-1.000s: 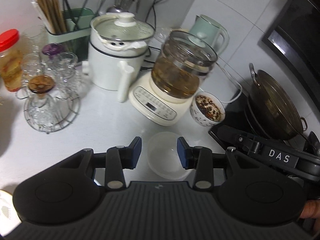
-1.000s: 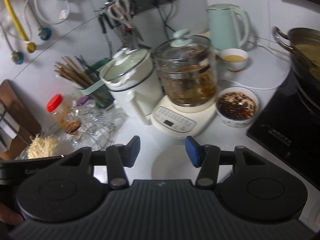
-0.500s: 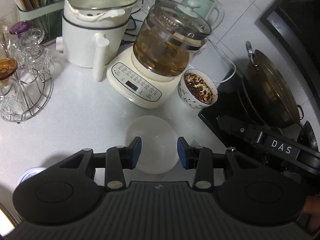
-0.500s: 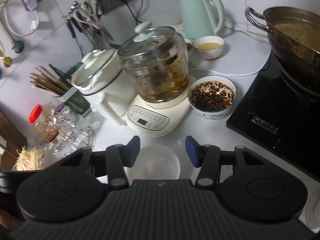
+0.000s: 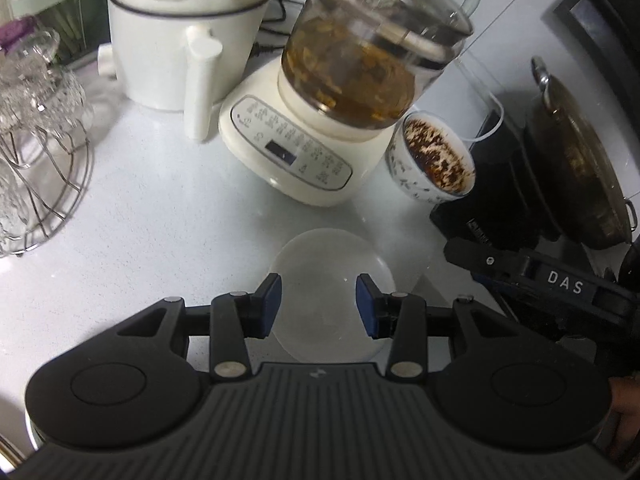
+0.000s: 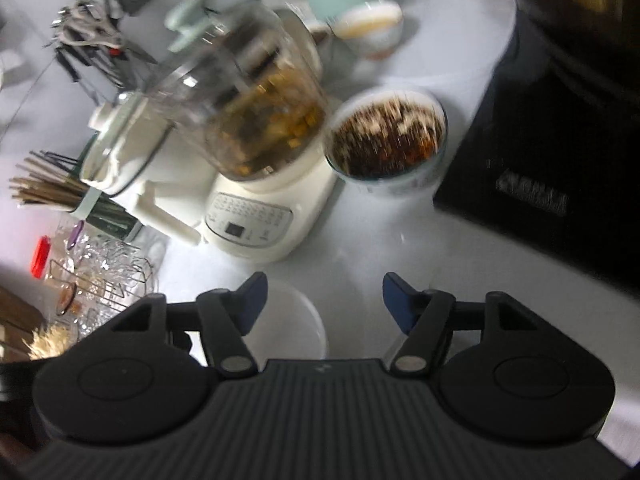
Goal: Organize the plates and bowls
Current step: 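Close both grippers on the rim of the white ceramic bowl, then lift the white bowl and carry it toward the plate stack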
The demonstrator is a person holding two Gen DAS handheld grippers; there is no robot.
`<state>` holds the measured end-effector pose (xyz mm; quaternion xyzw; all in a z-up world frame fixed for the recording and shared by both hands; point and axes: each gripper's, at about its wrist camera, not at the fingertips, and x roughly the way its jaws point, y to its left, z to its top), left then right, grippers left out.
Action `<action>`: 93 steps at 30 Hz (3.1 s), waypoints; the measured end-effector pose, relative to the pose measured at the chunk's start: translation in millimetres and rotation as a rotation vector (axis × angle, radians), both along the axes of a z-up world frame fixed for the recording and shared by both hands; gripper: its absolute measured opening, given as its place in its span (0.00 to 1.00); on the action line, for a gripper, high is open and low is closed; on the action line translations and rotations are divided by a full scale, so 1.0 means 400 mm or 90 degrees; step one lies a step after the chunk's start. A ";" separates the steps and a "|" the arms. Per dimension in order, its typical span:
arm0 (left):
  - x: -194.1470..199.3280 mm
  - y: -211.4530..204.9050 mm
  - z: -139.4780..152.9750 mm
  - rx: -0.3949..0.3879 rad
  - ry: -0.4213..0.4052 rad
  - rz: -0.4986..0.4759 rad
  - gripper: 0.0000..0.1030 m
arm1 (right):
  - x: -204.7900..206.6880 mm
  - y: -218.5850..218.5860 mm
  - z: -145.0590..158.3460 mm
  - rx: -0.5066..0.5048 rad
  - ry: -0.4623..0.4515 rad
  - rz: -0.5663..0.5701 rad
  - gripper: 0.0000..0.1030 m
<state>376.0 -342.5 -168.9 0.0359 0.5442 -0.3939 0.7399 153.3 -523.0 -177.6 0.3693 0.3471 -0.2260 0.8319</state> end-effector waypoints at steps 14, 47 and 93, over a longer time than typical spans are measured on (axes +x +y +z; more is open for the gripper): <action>0.046 -0.028 -0.112 0.034 0.047 0.027 0.45 | 0.037 -0.017 -0.132 0.133 0.048 0.052 0.42; 0.010 0.014 -0.015 -0.004 0.009 0.015 0.08 | 0.018 0.038 -0.046 0.094 0.003 0.083 0.12; -0.075 0.424 0.197 -0.084 -0.063 0.165 0.09 | 0.063 0.313 0.197 -0.012 -0.086 0.247 0.14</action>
